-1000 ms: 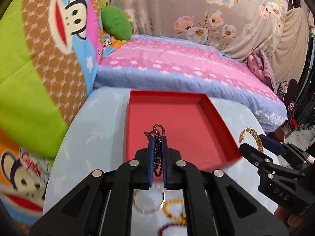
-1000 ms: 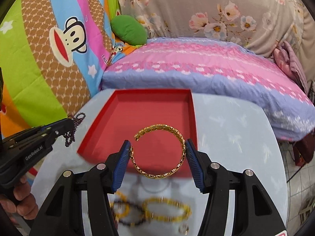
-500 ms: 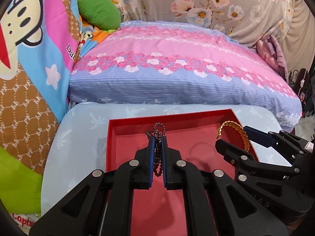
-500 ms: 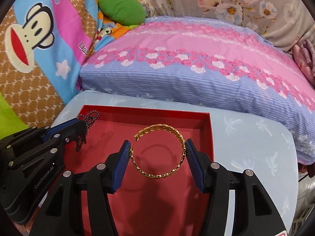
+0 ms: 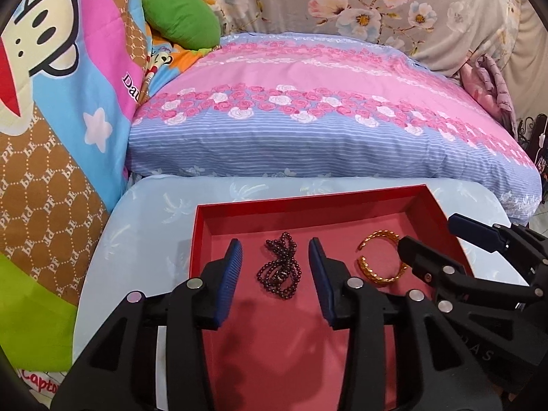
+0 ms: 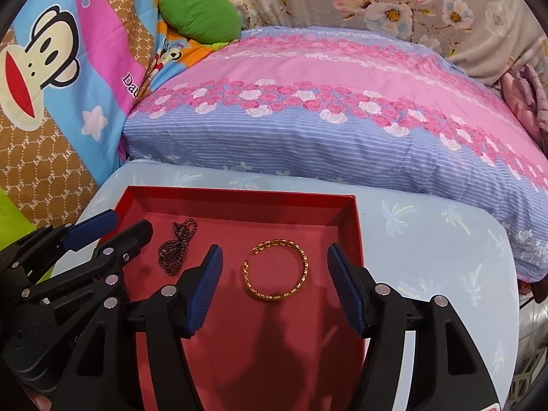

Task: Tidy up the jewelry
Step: 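Carry both bracelets into the red box and open both tools to release them, then lift both open tools out of the red box back over the table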

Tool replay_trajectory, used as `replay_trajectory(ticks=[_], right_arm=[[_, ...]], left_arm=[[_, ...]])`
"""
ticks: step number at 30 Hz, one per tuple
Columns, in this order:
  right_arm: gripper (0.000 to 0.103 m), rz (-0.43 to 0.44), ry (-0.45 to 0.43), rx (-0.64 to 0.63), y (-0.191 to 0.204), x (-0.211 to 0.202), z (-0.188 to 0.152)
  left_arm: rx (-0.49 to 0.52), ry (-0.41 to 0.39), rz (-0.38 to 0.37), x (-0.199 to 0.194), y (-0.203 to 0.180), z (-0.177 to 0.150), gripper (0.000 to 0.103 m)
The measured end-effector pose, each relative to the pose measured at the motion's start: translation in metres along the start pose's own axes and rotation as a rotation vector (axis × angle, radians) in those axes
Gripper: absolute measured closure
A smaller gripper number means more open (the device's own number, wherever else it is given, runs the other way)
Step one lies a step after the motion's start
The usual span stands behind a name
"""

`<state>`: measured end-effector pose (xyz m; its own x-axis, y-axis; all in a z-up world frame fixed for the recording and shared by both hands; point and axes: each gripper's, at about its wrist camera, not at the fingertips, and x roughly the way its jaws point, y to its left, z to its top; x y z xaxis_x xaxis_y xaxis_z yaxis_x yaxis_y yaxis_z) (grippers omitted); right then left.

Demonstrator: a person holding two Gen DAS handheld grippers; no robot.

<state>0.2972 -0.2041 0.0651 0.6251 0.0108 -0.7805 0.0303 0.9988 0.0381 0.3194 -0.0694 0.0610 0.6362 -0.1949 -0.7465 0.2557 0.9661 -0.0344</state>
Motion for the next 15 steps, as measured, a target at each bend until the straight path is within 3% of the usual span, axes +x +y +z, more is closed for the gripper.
replay_trajectory(ticks=[7, 15], right_arm=[[0.041, -0.016, -0.066, -0.011, 0.006, -0.049, -0.01], [0.041, -0.019, -0.107, -0.014, 0.017, -0.11, -0.05]], left_arm=[[-0.01, -0.038, -0.007, -0.044, -0.004, -0.006, 0.064], [0.016, -0.081, 0.027, -0.106, -0.013, -0.04, 0.06]])
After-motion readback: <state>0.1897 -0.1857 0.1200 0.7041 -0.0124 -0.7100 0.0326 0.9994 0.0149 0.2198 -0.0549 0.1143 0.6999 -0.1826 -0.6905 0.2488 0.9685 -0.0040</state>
